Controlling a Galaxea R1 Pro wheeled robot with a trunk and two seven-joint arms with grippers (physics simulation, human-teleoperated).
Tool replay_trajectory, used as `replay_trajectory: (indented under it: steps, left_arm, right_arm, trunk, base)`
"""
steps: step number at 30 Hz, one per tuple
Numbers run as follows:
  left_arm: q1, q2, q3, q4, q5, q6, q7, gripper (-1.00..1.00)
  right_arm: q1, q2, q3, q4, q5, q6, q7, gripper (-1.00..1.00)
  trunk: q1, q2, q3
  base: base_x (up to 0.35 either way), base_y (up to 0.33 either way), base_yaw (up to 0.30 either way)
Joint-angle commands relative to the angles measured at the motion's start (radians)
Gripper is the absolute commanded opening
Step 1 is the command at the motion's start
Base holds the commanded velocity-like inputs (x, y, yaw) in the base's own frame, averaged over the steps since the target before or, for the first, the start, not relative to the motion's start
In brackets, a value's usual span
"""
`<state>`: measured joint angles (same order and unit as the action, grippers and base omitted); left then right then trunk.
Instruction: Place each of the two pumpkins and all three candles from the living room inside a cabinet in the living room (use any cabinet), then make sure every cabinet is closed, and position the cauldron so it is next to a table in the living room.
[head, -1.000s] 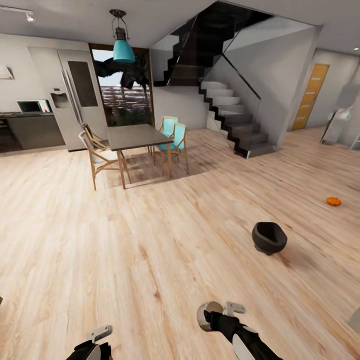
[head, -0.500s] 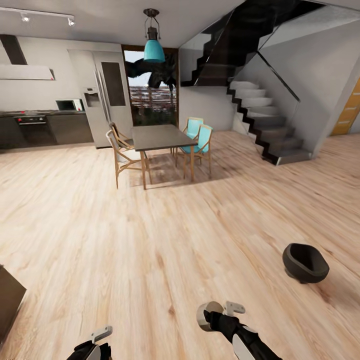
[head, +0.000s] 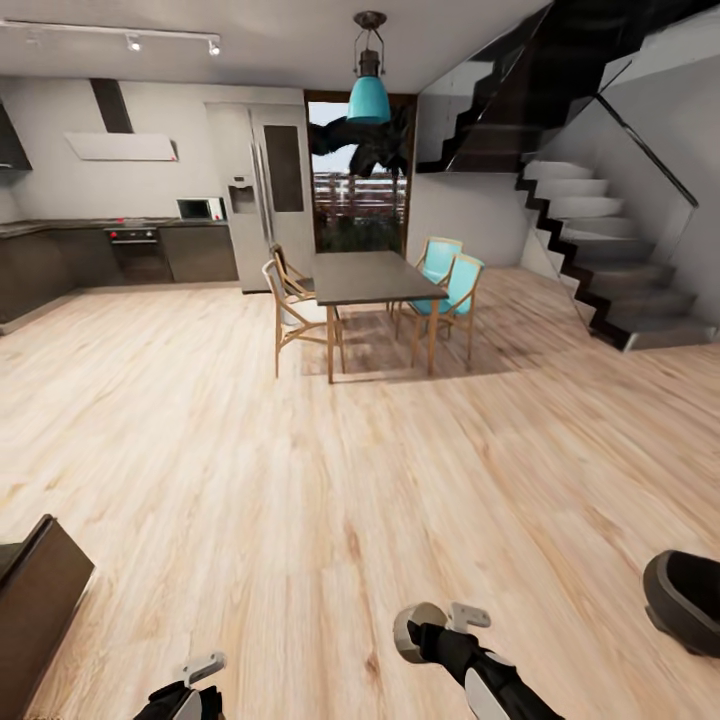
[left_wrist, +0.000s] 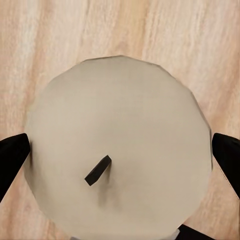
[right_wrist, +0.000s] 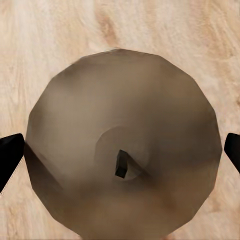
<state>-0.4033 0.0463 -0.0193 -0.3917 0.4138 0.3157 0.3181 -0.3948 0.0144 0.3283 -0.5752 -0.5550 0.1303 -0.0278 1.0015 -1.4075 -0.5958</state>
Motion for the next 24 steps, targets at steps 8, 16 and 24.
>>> replay_trajectory:
  steps: [8,16,24]
  left_arm:
    - [0.0,0.0,-0.002,-0.002,0.005,0.005,0.006,-1.0]
    - [0.0,0.0,-0.002,-0.002,0.005,0.005,0.006,-1.0]
    - [0.0,0.0,-0.002,-0.002,0.005,0.005,0.006,-1.0]
  right_arm:
    - [0.0,0.001,0.003,-0.003,-0.006,0.003,-0.003,-1.0]
    - [-0.001,0.007,0.022,-0.002,-0.007,0.002,-0.004,-1.0]
    - [-0.001,0.012,0.046,-0.002,-0.008,-0.003,-0.006,-1.0]
  trunk:
    - [0.001,0.0,-0.001]
    - [0.001,0.0,-0.001]
    - [0.001,0.0,-0.001]
  base:
    - [0.296,0.0,0.29]
    - [0.287,0.0,0.29]
    - [0.266,0.0,0.29]
